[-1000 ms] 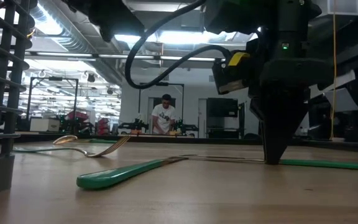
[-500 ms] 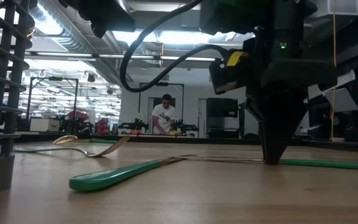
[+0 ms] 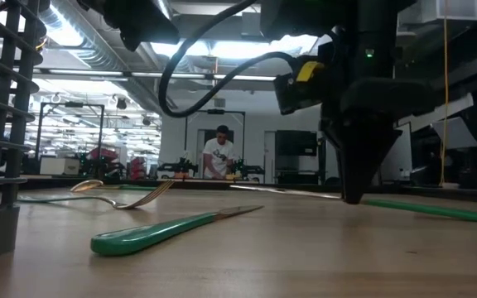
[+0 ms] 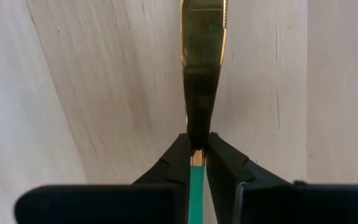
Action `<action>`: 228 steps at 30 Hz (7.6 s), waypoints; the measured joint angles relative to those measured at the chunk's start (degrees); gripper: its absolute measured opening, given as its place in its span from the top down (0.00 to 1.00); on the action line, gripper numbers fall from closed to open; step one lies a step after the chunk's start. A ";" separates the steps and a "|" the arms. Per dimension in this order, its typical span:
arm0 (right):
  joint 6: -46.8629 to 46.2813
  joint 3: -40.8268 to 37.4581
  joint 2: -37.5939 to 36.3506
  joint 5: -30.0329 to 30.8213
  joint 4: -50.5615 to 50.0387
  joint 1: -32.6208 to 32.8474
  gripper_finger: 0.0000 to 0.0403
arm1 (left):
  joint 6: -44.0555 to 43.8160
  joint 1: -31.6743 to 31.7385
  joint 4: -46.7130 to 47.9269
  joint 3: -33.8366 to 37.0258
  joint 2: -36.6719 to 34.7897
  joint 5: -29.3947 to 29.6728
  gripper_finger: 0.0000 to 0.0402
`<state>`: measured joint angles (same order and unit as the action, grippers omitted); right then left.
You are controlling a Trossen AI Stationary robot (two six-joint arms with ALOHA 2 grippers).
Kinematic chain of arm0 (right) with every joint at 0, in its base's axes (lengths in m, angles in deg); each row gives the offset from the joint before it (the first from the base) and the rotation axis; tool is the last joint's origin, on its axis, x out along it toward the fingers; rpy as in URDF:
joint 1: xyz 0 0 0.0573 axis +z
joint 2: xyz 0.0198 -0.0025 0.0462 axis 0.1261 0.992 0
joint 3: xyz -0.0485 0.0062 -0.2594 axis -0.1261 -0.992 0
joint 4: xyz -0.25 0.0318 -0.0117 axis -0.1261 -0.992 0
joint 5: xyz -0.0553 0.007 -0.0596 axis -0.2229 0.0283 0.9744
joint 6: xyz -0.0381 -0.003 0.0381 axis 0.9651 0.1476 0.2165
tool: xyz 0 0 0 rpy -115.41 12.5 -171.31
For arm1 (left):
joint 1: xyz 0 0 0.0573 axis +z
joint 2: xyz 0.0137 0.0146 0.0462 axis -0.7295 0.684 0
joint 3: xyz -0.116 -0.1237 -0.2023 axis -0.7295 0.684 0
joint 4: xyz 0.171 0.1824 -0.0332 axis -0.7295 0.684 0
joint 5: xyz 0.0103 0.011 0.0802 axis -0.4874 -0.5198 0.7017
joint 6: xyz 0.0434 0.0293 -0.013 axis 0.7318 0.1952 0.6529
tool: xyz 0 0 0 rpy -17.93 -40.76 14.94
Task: Sort silverware
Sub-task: Put the right knife into the cutlery rack, then put the bottom knife into the cutlery rack
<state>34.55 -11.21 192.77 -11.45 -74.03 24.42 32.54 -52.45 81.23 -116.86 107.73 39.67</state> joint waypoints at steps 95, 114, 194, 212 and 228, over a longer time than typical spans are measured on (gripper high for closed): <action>45.64 28.59 -0.34 38.27 33.97 -14.21 0.90 | 10.93 5.15 -17.13 0.02 -6.93 17.40 0.63; 46.29 28.59 -0.34 38.31 33.99 -14.20 0.90 | 13.04 6.23 -16.53 0.02 -6.86 17.35 0.99; 19.34 11.21 -2.53 -11.24 -3.67 -23.90 0.82 | -29.95 -34.20 8.53 0.29 6.14 -30.86 0.98; 19.26 11.21 -2.53 -11.25 -3.72 -23.90 0.82 | -37.83 -34.38 8.52 0.29 6.10 -27.70 0.97; 27.12 11.21 -2.53 -11.40 -3.64 -21.47 0.82 | -46.63 -35.17 8.78 -0.29 5.37 -32.71 0.80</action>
<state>61.67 0.00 190.24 -22.86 -77.67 2.95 -14.08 -87.62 90.01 -117.15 113.10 6.96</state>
